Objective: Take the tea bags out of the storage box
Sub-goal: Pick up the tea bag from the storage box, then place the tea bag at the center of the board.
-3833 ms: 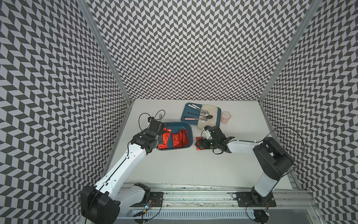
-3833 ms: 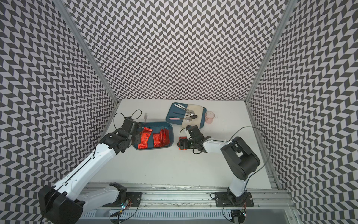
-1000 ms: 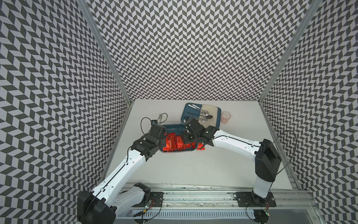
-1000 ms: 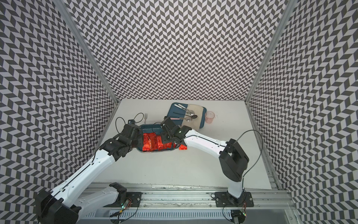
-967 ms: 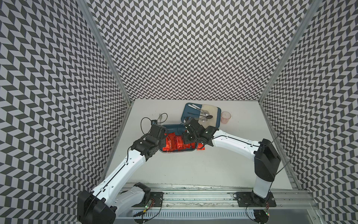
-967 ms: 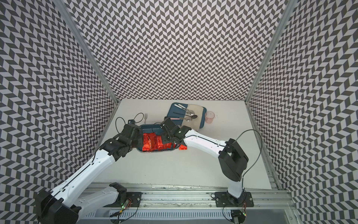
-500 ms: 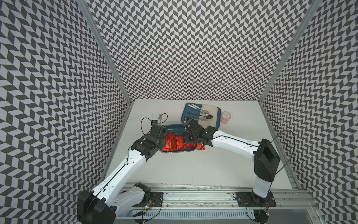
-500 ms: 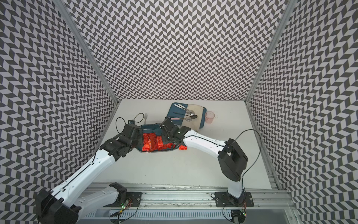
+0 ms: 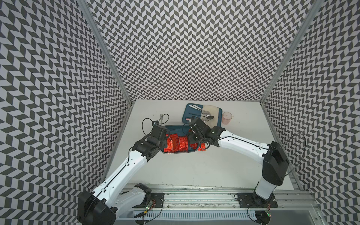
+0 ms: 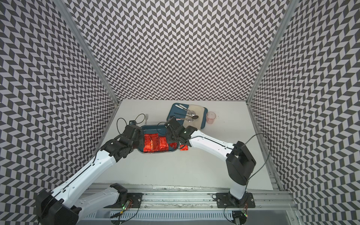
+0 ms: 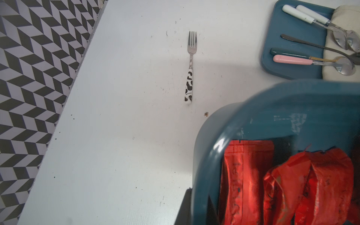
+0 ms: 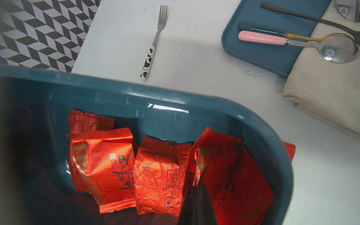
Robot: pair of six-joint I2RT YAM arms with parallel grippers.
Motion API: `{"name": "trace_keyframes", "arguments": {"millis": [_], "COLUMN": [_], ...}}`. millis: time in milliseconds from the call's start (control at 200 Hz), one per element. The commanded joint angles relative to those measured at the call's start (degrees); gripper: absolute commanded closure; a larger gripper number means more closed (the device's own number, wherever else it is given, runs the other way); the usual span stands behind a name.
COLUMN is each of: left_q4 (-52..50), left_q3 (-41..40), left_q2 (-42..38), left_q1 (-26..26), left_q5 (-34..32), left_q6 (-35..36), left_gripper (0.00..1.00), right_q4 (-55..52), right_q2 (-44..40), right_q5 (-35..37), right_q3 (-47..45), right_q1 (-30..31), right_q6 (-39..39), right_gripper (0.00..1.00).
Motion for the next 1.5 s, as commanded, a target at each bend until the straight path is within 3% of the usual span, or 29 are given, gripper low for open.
{"name": "trace_keyframes", "arguments": {"millis": [0,105,305,531,621,901,1492], "left_q4": [2.29,1.75,1.05,0.77,0.81,0.58,1.19], "left_q3": [0.22,0.38,0.53,0.66,0.62,0.59,0.31], "left_q2": [-0.11,0.36,0.94,1.62,1.43,1.02,0.77], "left_q1": [-0.04,-0.02,0.46,1.95,2.16,3.19,3.36], "left_q5": [-0.50,-1.68,-3.54,-3.71,-3.80,-4.50,-3.45], "left_q6": [-0.85,-1.50,-2.34,-2.56,-2.59,-2.96,-2.54], "left_gripper": [1.00,1.00,1.00,1.00,1.00,1.00,1.00], "right_q4": [2.10,1.24,-2.33,-3.15,-1.67,-1.10,-2.01], "right_q2": [-3.76,-5.89,-14.14,-18.19,-15.64,0.40,5.76], "right_q5": [-4.48,-6.45,0.35,6.20,9.61,8.46,9.78], "right_q3": [0.02,1.22,-1.13,-11.35,-14.55,-11.79,-13.48], "right_q1": [-0.27,-0.26,-2.56,-13.68,-14.66,-14.22,-12.56], "right_q6": [-1.42,-2.85,-5.50,-10.15,-11.67,-12.91,-10.40], "right_gripper": [1.00,1.00,1.00,1.00,1.00,1.00,1.00]}}
